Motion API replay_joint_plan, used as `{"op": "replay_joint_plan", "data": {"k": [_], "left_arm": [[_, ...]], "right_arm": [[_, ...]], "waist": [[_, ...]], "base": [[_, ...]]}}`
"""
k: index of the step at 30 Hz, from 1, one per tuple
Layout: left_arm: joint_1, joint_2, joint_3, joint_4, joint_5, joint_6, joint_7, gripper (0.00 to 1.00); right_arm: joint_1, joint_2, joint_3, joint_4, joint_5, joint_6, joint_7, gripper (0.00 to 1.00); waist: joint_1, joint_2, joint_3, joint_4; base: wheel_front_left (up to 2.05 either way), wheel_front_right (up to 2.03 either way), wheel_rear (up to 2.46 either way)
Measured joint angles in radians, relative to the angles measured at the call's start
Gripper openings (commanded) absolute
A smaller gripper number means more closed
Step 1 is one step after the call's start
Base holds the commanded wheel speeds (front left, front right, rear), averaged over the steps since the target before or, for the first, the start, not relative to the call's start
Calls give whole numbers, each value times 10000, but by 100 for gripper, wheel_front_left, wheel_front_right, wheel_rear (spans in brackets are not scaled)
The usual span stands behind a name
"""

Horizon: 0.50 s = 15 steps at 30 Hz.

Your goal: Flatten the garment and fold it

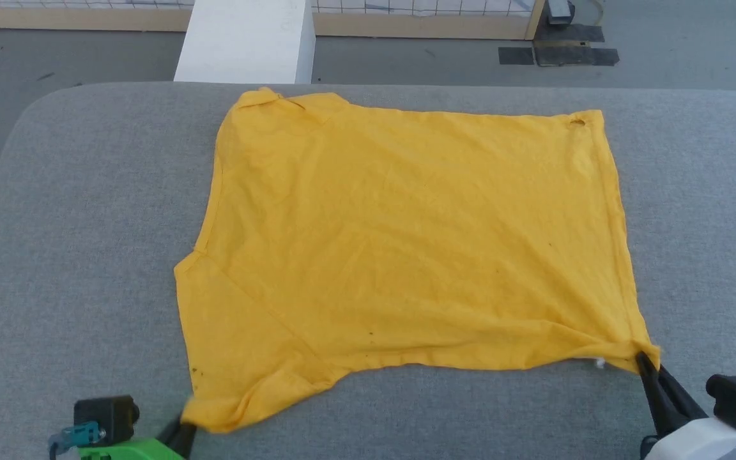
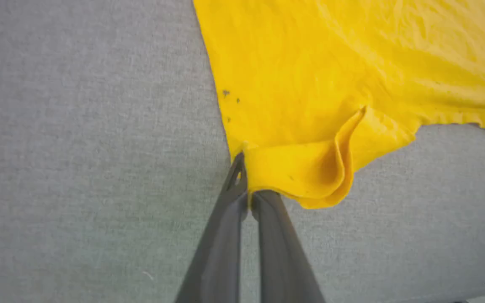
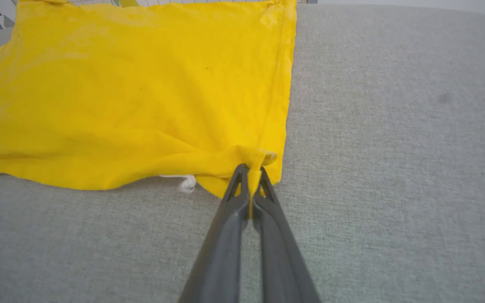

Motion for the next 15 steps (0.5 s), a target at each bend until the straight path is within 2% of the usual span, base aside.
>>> {"op": "replay_joint_plan", "data": {"k": [3, 6, 10, 15], "left_arm": [[-566, -253, -6, 282, 1005, -44, -1657, 0], [-1220, -270, -63, 660, 1745, -56, -2627, 0], [-2363, -272, -180, 1122, 2311, -174, -3248, 0], [-3899, -201, -408, 1446, 2754, -491, -3196, 0]], "right_arm": [[-17, 17, 263, 56, -203, 0, -957, 0], [-132, 19, 504, 186, -301, 0, -1340, 0], [-646, -121, 807, 284, -387, 0, -1409, 0], [-1464, -405, 1062, 288, -403, 0, -1264, 0]], "waist": [[0, 0, 11, -22], [0, 0, 42, -42], [0, 0, 156, -79], [0, 0, 377, -135]], "base": [[0, 0, 0], [0, 0, 0], [0, 0, 0], [0, 0, 0]]}}
